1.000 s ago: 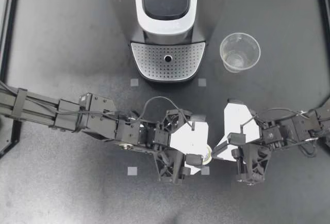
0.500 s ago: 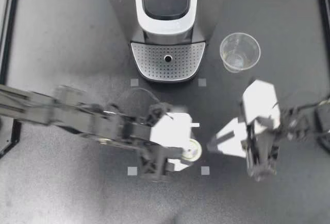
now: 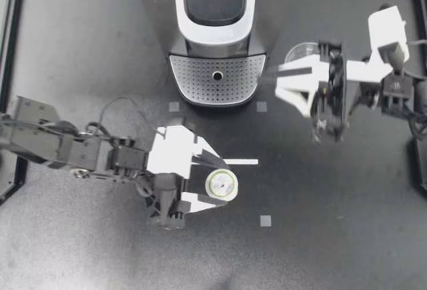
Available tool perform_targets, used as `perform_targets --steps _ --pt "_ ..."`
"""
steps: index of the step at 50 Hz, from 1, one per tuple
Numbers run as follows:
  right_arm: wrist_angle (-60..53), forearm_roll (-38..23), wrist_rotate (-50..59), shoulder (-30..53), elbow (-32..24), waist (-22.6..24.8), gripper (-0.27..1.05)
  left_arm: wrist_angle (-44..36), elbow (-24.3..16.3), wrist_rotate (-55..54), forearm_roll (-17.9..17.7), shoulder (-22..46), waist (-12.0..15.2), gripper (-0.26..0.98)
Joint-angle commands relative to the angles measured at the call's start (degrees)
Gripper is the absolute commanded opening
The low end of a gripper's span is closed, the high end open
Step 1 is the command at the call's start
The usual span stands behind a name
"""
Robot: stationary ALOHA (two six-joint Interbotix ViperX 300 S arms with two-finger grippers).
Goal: Place the coffee capsule inside the capsule container, then place the cup onto the center of the cup tray, then push the 'Hot Water' and 'Travel Mug' buttons.
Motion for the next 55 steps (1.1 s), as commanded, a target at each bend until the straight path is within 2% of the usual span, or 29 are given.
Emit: perform_targets --steps 1,19,55 --pt "-2.4 0.1 -0.2 0.5 -1.4 -1.6 0.07 -1.1 0.0 0.0 -0.1 -2.3 0.2 0.52" --pt "-3.9 0.1 -1.6 4.7 -5.5 -3.1 0.07 -2.4 0.4 0.1 -0.1 -2.5 0.2 0.52" --pt "-8.0 0.1 -6.9 5.3 -12.5 -3.6 0.07 -2.4 0.2 0.4 -0.1 -1.7 0.2 0.52"
